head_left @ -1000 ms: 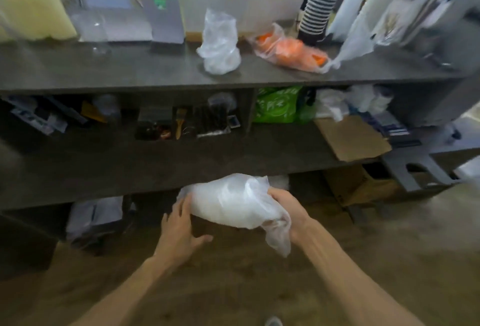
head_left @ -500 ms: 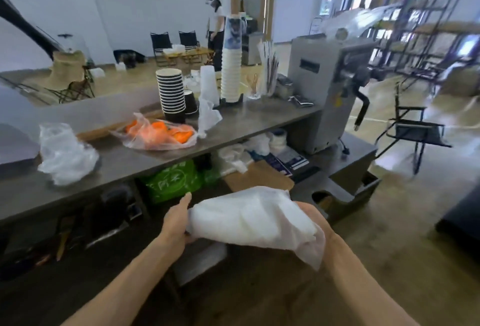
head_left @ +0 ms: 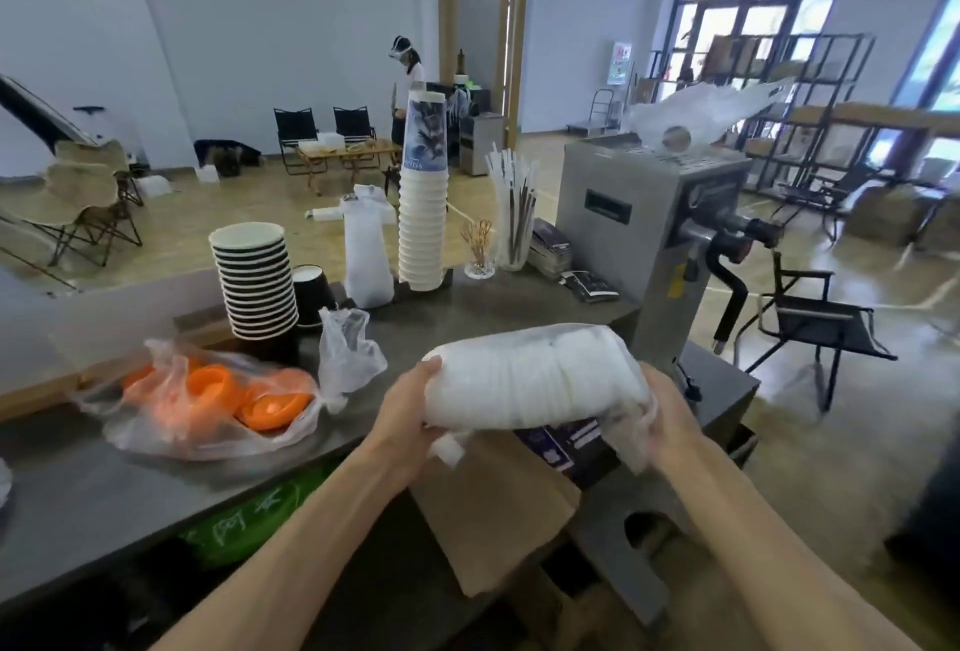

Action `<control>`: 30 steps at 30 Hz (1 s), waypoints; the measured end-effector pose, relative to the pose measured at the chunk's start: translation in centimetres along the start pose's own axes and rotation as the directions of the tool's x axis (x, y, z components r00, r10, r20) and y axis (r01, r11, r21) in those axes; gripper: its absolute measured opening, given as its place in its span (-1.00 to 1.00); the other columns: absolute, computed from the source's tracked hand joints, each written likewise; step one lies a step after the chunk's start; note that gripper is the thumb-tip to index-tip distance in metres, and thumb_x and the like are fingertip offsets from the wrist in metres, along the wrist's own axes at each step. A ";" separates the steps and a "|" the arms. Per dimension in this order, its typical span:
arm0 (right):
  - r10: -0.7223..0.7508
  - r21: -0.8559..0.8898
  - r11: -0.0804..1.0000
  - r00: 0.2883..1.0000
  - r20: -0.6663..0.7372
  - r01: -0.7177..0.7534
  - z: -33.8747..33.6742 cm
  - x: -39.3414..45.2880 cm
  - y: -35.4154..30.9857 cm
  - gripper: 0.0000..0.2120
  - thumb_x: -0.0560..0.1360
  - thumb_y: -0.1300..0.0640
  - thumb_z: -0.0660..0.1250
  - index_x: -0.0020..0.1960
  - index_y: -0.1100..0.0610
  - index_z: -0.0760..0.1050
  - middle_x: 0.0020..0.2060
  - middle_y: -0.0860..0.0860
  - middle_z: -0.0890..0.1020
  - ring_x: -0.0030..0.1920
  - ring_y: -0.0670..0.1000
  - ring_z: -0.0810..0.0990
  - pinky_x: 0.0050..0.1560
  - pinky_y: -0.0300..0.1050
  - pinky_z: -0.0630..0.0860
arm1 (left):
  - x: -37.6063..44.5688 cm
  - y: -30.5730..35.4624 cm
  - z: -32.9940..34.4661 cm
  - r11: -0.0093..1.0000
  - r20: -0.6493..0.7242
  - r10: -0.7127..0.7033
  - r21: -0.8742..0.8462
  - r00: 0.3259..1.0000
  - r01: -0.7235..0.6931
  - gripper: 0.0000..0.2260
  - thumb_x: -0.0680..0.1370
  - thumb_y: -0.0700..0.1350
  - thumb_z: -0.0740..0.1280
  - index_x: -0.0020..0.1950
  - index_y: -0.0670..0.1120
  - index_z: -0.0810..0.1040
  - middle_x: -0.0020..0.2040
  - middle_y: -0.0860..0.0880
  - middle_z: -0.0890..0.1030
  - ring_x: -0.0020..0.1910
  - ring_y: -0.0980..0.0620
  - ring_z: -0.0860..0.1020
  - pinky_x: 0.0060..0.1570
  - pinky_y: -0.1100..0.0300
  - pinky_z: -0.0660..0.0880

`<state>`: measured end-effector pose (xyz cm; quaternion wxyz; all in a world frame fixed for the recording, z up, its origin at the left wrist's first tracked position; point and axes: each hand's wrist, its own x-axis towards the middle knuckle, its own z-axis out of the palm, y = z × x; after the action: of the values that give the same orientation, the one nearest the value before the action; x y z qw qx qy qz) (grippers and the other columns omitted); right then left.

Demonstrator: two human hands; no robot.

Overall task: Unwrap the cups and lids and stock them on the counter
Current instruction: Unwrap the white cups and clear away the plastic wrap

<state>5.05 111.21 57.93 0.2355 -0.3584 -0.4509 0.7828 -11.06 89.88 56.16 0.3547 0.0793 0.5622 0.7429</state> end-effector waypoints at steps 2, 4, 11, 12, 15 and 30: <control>0.055 0.157 0.986 0.998 0.018 -0.057 0.3 3.2 -0.4 -0.67 0.58 0.05 0.25 0.16 0.29 0.56 -0.22 0.15 0.61 -0.21 0.06 0.56 -0.26 -0.13 0.59 | 3.6 0.7 0.8 1.000 -0.061 -0.004 -0.011 0.998 0.003 -0.55 0.48 0.07 0.38 0.32 -0.08 0.48 0.19 -0.18 0.62 0.14 -0.22 0.63 0.14 -0.22 0.58; 0.069 0.204 0.977 0.998 0.011 -0.069 2.0 6.2 -2.1 -0.67 0.51 0.07 0.28 0.17 0.25 0.56 -0.14 0.17 0.60 -0.11 0.08 0.59 -0.13 -0.08 0.59 | 7.2 1.3 1.5 1.000 -0.107 -0.016 -0.015 0.994 0.015 -0.53 0.44 0.09 0.40 0.30 -0.02 0.45 0.16 -0.14 0.59 0.13 -0.22 0.62 0.08 -0.24 0.60; -0.036 0.219 0.976 0.995 0.090 0.016 5.1 15.2 -6.8 -0.68 0.65 0.12 0.12 0.18 0.27 0.56 -0.09 0.14 0.69 -0.08 0.09 0.69 -0.03 -0.01 0.62 | 17.0 5.1 5.3 0.981 -0.133 0.142 0.149 0.981 -0.122 -0.63 0.64 0.01 0.23 0.42 -0.09 0.42 0.26 -0.08 0.56 0.15 -0.01 0.55 0.09 0.09 0.49; -0.041 0.216 0.976 0.997 0.062 0.027 5.2 17.1 -7.0 -0.68 0.64 0.09 0.15 0.21 0.25 0.55 -0.04 0.14 0.68 -0.04 0.11 0.66 0.02 0.01 0.59 | 18.3 5.9 6.1 0.967 -0.119 0.165 0.212 0.979 -0.138 -0.64 0.67 -0.02 0.19 0.45 -0.08 0.40 0.29 -0.08 0.54 0.19 -0.02 0.53 0.12 0.10 0.46; -0.075 0.104 0.991 0.995 -0.068 0.082 5.2 22.5 -6.7 -0.77 0.54 0.01 0.31 0.03 0.14 0.65 -0.13 0.06 0.68 -0.09 0.09 0.66 -0.13 -0.02 0.58 | 22.2 7.0 7.3 0.863 -0.090 0.224 0.480 0.970 -0.154 -0.56 0.67 0.00 0.15 0.56 0.00 0.28 0.45 -0.11 0.43 0.38 -0.11 0.43 0.41 -0.06 0.36; -0.440 -0.653 0.677 0.898 0.012 0.341 4.1 29.6 -1.8 -0.67 0.66 -0.09 0.11 0.09 0.12 0.50 0.04 0.12 0.59 0.04 0.12 0.59 0.03 0.04 0.51 | 28.3 4.0 9.3 0.369 0.064 0.344 0.908 0.937 -0.198 -0.29 0.53 -0.36 0.20 0.63 -0.07 0.00 0.63 -0.11 0.01 0.60 -0.16 0.06 0.53 -0.02 0.11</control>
<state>-16.75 130.29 50.57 0.2935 -0.3681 -0.7374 0.4843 -28.81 114.11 55.05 0.0894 0.2977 0.8737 0.3741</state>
